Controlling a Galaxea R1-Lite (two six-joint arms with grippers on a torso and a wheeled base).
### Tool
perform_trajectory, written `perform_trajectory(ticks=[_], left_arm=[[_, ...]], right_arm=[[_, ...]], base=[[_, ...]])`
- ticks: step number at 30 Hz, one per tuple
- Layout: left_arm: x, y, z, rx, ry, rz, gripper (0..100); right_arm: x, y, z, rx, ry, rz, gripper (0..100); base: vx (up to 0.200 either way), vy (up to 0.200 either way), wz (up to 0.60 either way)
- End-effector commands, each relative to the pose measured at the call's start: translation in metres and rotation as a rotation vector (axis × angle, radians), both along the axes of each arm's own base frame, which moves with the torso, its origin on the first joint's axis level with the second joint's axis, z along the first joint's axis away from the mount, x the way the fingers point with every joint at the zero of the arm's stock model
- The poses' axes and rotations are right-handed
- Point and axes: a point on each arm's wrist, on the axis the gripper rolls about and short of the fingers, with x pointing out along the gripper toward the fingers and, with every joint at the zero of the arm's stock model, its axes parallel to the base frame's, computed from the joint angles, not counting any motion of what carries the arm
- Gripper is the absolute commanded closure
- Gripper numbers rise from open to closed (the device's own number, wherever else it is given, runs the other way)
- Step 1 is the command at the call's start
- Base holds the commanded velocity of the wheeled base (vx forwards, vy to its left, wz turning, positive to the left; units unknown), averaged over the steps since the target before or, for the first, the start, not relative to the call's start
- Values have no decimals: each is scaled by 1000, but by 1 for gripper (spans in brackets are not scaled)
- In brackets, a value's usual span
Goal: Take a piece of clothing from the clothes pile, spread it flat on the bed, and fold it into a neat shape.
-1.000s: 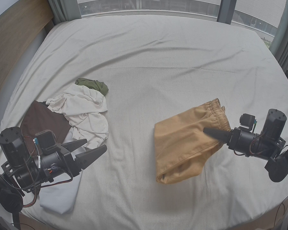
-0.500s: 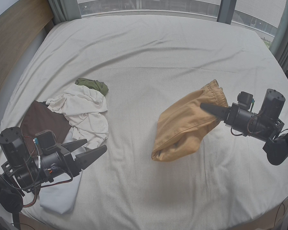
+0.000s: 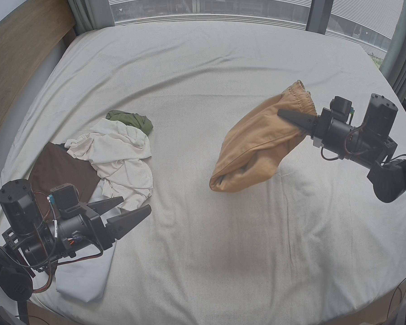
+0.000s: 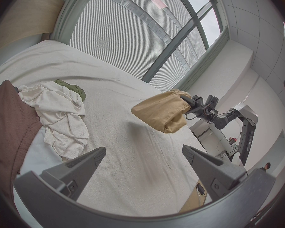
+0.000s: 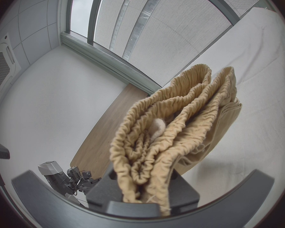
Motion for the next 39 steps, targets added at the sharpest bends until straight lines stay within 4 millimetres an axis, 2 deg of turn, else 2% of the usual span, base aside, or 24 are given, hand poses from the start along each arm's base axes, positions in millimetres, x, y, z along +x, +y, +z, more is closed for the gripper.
perform_trajectory(ticks=[1, 19, 31, 33, 37, 39], left_arm=[[0, 0, -1, 1, 4, -1, 0], [0, 0, -2, 1, 9, -1, 0], [-2, 0, -4, 3, 23, -1, 0], [-3, 1, -5, 5, 28, -1, 0], [-3, 1, -5, 3, 28, -2, 0], [-3, 1, -6, 4, 31, -2, 0]], right_arm=[[22, 5, -5, 0, 11, -2, 100], [85, 16, 13, 28, -2, -11, 100], [126, 28, 15, 36, -33, -11, 100], [138, 29, 9, 40, -39, -20, 100], [150, 30, 1, 40, -39, -26, 100], [158, 27, -11, 34, -18, -37, 100]], base=[[0, 0, 0], [0, 0, 0], [0, 0, 0], [0, 0, 0], [0, 0, 0], [0, 0, 0]])
